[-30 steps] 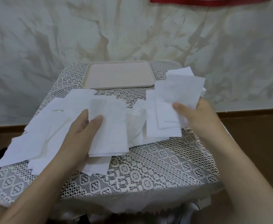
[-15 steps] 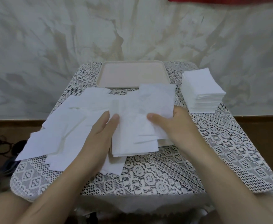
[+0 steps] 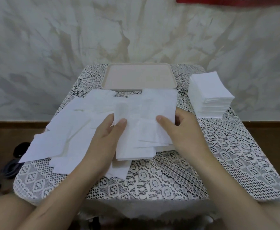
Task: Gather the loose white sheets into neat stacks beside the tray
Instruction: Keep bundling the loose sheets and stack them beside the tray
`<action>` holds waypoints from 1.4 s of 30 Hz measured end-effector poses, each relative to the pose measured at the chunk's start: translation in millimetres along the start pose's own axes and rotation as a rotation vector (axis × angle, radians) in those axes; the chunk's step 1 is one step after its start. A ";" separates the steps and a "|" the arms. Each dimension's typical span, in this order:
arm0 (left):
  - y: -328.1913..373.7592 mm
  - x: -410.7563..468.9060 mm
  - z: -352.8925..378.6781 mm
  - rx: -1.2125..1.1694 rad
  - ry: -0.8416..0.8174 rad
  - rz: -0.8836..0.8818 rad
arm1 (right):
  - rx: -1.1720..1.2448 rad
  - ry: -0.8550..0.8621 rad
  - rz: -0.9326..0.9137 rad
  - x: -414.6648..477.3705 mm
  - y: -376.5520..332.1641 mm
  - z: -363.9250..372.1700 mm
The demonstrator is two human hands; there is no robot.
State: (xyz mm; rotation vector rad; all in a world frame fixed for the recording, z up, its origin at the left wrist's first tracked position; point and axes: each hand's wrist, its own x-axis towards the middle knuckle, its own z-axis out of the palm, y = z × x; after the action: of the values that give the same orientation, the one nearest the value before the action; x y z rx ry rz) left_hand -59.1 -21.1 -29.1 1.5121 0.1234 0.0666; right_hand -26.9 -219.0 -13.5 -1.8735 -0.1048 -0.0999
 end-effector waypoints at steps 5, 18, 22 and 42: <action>3.4 -5.0 5.0 0.045 0.046 0.014 | 0.055 -0.068 0.019 -8.0 -8.2 -14.5; 3.9 -7.6 1.3 0.033 -0.024 -0.036 | 0.014 -0.187 0.056 -13.8 -10.8 12.4; 4.4 -6.6 -0.2 0.038 -0.015 -0.052 | 0.044 -0.195 0.066 -12.8 -6.4 13.3; -2.0 -1.3 -3.9 0.024 -0.009 0.028 | 0.098 -0.224 0.064 -3.8 -10.0 18.7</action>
State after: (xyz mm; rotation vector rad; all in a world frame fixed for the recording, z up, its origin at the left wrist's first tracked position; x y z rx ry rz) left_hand -61.0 -17.5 -31.2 1.5379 0.0957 0.0812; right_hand -31.6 -198.3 -10.0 -1.7832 -0.1994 0.1570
